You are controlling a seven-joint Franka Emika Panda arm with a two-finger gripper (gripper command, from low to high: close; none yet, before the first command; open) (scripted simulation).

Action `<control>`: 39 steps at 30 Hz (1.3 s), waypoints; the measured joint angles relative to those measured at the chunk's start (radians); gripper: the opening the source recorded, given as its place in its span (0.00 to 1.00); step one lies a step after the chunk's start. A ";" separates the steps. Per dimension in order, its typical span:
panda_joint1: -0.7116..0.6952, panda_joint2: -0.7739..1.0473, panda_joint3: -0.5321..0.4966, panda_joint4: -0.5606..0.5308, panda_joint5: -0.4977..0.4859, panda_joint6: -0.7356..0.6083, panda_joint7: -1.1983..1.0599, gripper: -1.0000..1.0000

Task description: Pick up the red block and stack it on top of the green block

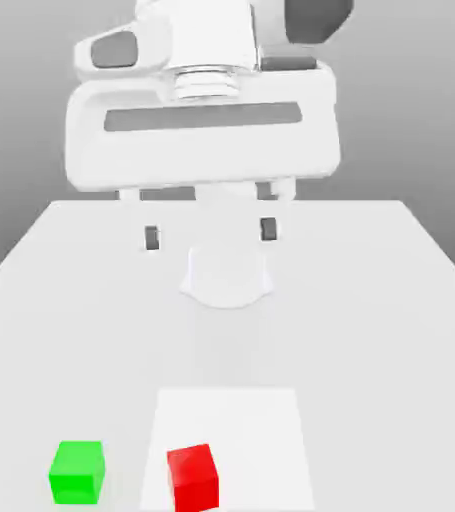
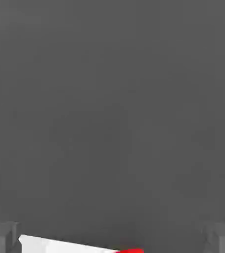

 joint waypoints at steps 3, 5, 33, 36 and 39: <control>-0.002 0.108 -0.005 -0.017 0.008 0.040 -0.045 0.50; -0.006 0.180 -0.006 -0.029 0.008 0.067 -0.071 0.50; -0.141 0.338 -0.154 -0.030 0.004 0.068 0.017 0.00; -0.173 0.427 -0.134 -0.022 0.064 0.145 -0.013 0.00; -0.183 0.460 -0.121 -0.020 0.082 0.174 -0.025 1.00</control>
